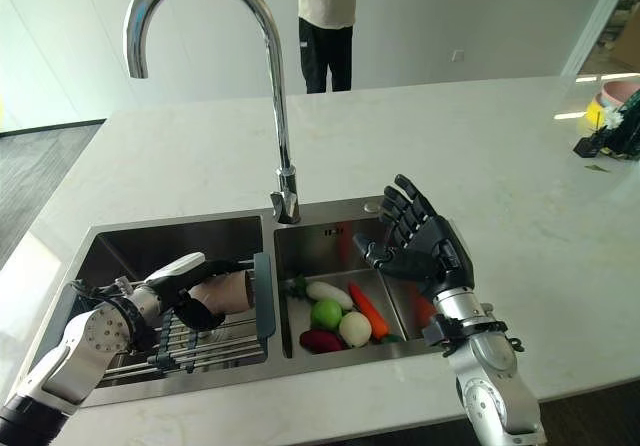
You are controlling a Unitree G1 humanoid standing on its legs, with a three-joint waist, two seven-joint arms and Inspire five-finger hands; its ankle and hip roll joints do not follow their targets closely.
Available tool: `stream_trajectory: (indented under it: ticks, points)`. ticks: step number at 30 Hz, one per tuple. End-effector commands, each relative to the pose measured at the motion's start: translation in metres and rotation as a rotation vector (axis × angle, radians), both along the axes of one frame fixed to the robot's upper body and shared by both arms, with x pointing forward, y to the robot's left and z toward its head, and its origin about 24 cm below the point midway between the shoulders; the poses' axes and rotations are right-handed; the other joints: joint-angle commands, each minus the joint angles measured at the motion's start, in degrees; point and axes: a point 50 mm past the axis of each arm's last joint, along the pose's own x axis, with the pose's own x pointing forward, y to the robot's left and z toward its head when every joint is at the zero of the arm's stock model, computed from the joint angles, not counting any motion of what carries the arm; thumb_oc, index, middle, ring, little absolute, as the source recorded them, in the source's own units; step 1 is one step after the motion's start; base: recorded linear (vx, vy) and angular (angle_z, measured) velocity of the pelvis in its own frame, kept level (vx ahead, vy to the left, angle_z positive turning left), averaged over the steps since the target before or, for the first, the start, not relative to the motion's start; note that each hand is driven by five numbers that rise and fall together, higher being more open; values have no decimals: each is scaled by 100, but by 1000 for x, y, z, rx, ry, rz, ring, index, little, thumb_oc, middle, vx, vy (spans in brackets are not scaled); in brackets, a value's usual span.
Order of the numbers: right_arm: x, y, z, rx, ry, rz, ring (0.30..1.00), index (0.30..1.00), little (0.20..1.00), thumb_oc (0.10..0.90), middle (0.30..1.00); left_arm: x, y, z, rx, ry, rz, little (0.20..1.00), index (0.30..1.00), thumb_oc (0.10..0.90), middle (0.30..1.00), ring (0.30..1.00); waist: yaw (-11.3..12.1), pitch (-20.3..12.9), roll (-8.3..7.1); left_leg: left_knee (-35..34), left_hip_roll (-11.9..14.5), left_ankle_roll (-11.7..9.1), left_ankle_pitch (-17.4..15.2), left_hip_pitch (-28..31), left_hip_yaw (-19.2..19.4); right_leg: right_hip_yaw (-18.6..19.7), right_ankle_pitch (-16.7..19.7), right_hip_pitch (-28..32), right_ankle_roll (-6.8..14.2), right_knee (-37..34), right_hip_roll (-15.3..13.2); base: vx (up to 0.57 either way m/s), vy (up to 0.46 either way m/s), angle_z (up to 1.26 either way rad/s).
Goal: Place the dishes in the dishwasher.
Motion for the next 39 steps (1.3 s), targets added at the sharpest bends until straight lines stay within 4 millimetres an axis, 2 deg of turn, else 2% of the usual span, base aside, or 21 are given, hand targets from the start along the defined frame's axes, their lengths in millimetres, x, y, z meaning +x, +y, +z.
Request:
stream_trajectory:
  ticks: [1,5,10,18,20,21,24,28,31,33,36,39]
  points:
    - [6,7,59,-12,-310,36,900,900,900,800,900,3,12,-2,77,51,38,300,300,400,300,300,4,194,58,249,408,-281,-569,277,-83,-39,-40,426,556,-357,-150,30,-11,-9]
    - [5,4,59,-9,-307,30,900,900,900,800,900,3,13,10,63,-55,11,300,300,400,300,300,26,216,54,249,404,-284,-563,283,-91,-51,-36,440,556,-357,-153,8,-3,-1]
    - [4,2,57,-3,-305,14,900,900,900,800,900,4,7,35,-98,-257,-21,300,300,400,300,300,76,240,35,249,385,-288,-564,276,-126,-77,-44,462,553,-357,-172,0,0,0]
    - [2,-1,57,-1,-306,-9,900,900,900,800,900,-8,5,73,-244,-544,-78,300,300,400,300,300,161,239,8,249,356,-304,-560,252,-210,-112,-65,480,537,-357,-203,4,0,0]
    - [1,-2,56,-1,-303,-16,900,900,900,800,900,-13,6,87,-327,-630,-94,300,300,400,300,300,188,223,-3,249,345,-306,-561,253,-242,-126,-74,489,529,-357,-210,48,-1,9]
    - [0,-1,55,0,-298,-24,900,900,900,800,900,-22,5,103,-405,-744,-124,300,300,400,300,300,215,207,-14,249,334,-310,-567,255,-274,-142,-90,500,519,-357,-221,55,-3,16]
    - [-4,-1,55,5,-299,-34,900,900,900,800,900,-43,8,129,-550,-980,-157,300,300,400,300,300,272,178,-36,249,311,-319,-567,231,-344,-167,-114,505,489,-357,-238,36,-7,10]
    - [-7,0,56,8,-307,-39,900,900,900,800,900,-59,14,144,-670,-1174,-141,300,300,400,300,300,293,145,-64,249,291,-321,-576,221,-379,-180,-142,508,462,-357,-239,10,-15,8]
    - [-7,1,56,7,-307,-38,900,900,900,800,900,-59,14,144,-670,-1174,-141,300,300,400,300,300,283,140,-64,249,290,-321,-575,217,-383,-183,-143,507,462,-357,-240,1,-21,4]
    - [-9,4,57,21,-326,-51,900,900,900,800,900,-72,16,150,-860,-1300,-135,300,300,400,300,300,328,98,-113,249,295,-336,-581,231,-403,-204,-164,519,421,-357,-226,-11,-115,3]
    - [-9,7,63,9,-370,-61,900,900,900,800,900,-76,15,151,-842,-1376,-107,300,300,400,300,300,338,81,-116,249,308,-349,-581,263,-429,-203,-174,533,377,-357,-172,-8,-94,8]
    - [-10,5,78,-6,-451,-68,900,900,900,800,900,-78,14,155,-825,-1422,-102,300,300,400,300,300,377,89,-104,249,375,-415,-532,285,-440,-231,-167,540,331,-357,-112,-13,-100,3]
